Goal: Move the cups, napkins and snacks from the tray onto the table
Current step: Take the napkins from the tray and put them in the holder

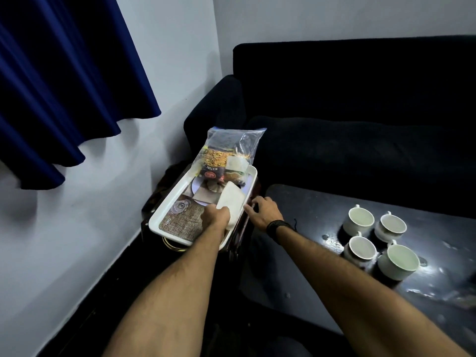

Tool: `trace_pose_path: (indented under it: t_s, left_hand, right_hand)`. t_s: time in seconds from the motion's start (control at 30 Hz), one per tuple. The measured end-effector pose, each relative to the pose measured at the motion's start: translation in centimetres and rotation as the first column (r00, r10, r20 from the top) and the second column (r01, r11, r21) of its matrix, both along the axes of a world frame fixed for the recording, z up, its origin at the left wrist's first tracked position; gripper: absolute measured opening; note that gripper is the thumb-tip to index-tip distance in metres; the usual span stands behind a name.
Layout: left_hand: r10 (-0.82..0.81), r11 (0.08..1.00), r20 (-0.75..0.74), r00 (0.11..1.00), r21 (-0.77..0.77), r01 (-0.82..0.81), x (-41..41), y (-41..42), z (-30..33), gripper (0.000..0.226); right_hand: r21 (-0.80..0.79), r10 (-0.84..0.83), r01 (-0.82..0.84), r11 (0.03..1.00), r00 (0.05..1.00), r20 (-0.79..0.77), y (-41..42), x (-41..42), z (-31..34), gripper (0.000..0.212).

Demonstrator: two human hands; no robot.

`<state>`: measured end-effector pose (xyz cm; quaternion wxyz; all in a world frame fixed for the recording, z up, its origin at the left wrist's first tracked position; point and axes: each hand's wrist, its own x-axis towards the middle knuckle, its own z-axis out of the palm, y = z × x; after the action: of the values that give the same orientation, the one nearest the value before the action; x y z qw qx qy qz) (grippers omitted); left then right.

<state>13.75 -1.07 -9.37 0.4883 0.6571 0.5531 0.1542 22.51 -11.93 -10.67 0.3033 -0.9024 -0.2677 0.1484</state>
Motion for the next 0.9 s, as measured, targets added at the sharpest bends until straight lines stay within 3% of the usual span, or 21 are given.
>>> trace_pose_path:
  t_s: [0.1,0.17,0.23,0.33,0.47,0.57,0.63,0.77,0.83,0.9]
  left_hand:
    - [0.071,0.989,0.233,0.97,-0.143,-0.038,1.0,-0.8,1.3,0.031]
    - [0.072,0.977,0.346,0.935,-0.215,0.004,1.6,-1.8,2.5,0.026]
    - [0.051,0.967,0.407,0.912,-0.25,0.057,2.0,-3.1,3.7,0.023]
    - [0.044,0.94,0.469,0.882,-0.319,0.122,2.4,-5.2,5.2,0.015]
    - [-0.013,0.919,0.493,0.87,-0.337,0.205,3.0,-7.4,6.4,0.023]
    - [-0.024,0.922,0.51,0.86,-0.321,0.216,3.4,-8.8,7.5,0.036]
    - [-0.039,0.923,0.526,0.849,-0.306,0.232,3.7,-10.0,8.3,0.037]
    - [-0.073,0.918,0.519,0.852,-0.299,0.261,4.9,-13.7,9.6,0.01]
    - [-0.069,0.915,0.523,0.85,-0.306,0.263,5.7,-16.0,10.0,0.015]
    - [-0.055,0.9,0.543,0.838,-0.336,0.276,6.6,-18.3,10.3,0.014]
  right_hand:
    - [0.148,-0.087,0.122,0.982,0.971,-0.224,-0.1,0.1,2.1,0.061]
    - [0.223,-0.083,0.211,0.952,0.876,-0.475,-0.5,0.3,3.4,0.067]
    - [0.269,-0.072,0.274,0.923,0.811,-0.581,-1.1,0.7,4.1,0.058]
    - [0.321,-0.114,0.314,0.893,0.849,-0.516,-2.8,1.3,4.9,0.023]
    - [0.376,-0.084,0.28,0.883,0.883,-0.461,-6.6,2.5,6.8,0.007]
    - [0.365,0.046,0.13,0.922,0.899,-0.436,-10.6,3.3,8.4,0.009]
    - [0.355,0.064,0.119,0.927,0.884,-0.463,-13.5,3.7,9.2,0.014]
    - [0.478,-0.02,0.355,0.803,0.818,-0.575,-18.6,4.7,10.2,0.014]
    - [0.522,0.003,0.44,0.731,0.763,-0.647,-20.9,5.0,10.7,0.03]
    - [0.54,0.032,0.468,0.699,0.734,-0.678,-23.0,5.2,11.2,0.022]
